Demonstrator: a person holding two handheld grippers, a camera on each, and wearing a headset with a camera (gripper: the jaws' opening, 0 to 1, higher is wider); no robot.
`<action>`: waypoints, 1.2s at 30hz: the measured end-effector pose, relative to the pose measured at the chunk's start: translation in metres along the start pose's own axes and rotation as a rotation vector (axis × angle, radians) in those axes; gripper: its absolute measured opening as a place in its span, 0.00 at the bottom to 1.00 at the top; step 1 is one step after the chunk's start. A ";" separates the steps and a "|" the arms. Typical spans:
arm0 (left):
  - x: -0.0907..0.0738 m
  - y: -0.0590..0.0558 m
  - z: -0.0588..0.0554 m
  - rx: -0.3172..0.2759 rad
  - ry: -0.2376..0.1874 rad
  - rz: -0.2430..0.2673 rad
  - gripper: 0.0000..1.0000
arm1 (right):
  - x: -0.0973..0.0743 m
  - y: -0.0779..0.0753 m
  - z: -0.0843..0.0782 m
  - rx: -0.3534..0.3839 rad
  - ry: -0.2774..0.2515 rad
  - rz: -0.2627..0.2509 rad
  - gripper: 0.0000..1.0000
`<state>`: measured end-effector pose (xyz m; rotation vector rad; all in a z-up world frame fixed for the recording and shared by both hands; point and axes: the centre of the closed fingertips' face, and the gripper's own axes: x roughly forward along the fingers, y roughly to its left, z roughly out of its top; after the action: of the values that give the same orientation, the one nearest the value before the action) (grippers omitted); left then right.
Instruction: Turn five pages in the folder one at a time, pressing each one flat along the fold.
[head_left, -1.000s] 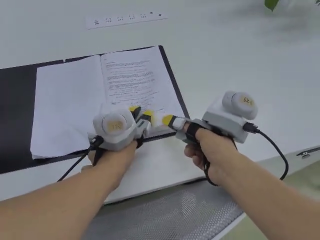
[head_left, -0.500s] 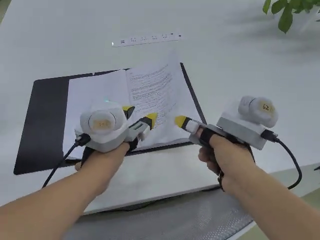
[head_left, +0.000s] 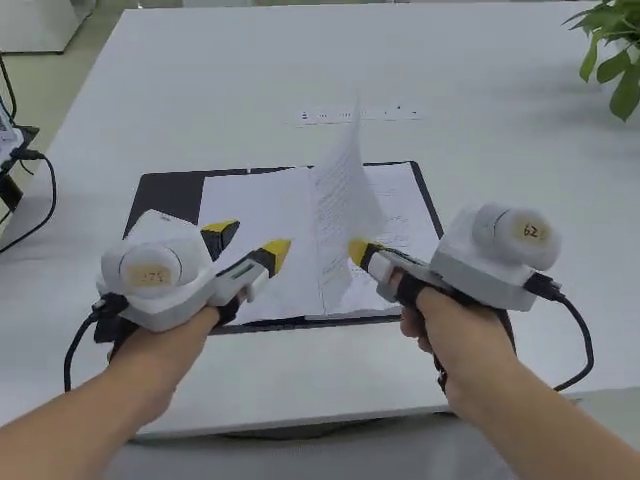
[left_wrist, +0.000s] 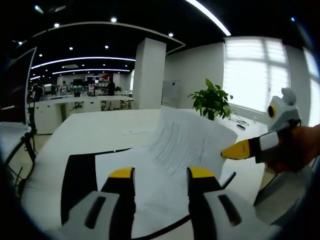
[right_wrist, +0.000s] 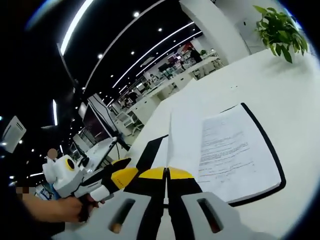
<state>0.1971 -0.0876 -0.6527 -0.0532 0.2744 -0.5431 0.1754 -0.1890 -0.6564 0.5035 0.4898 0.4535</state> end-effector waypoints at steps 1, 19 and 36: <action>-0.005 0.005 0.001 0.003 0.000 0.008 0.41 | 0.004 0.005 -0.001 -0.009 0.002 0.003 0.00; -0.046 0.066 -0.002 -0.027 -0.011 0.089 0.40 | 0.065 0.045 -0.055 -0.273 0.196 -0.028 0.00; -0.050 0.089 -0.024 -0.074 0.023 0.099 0.38 | 0.109 0.050 -0.128 -0.451 0.432 -0.026 0.00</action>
<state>0.1943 0.0152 -0.6747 -0.1044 0.3178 -0.4351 0.1778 -0.0498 -0.7624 -0.0418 0.7820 0.6310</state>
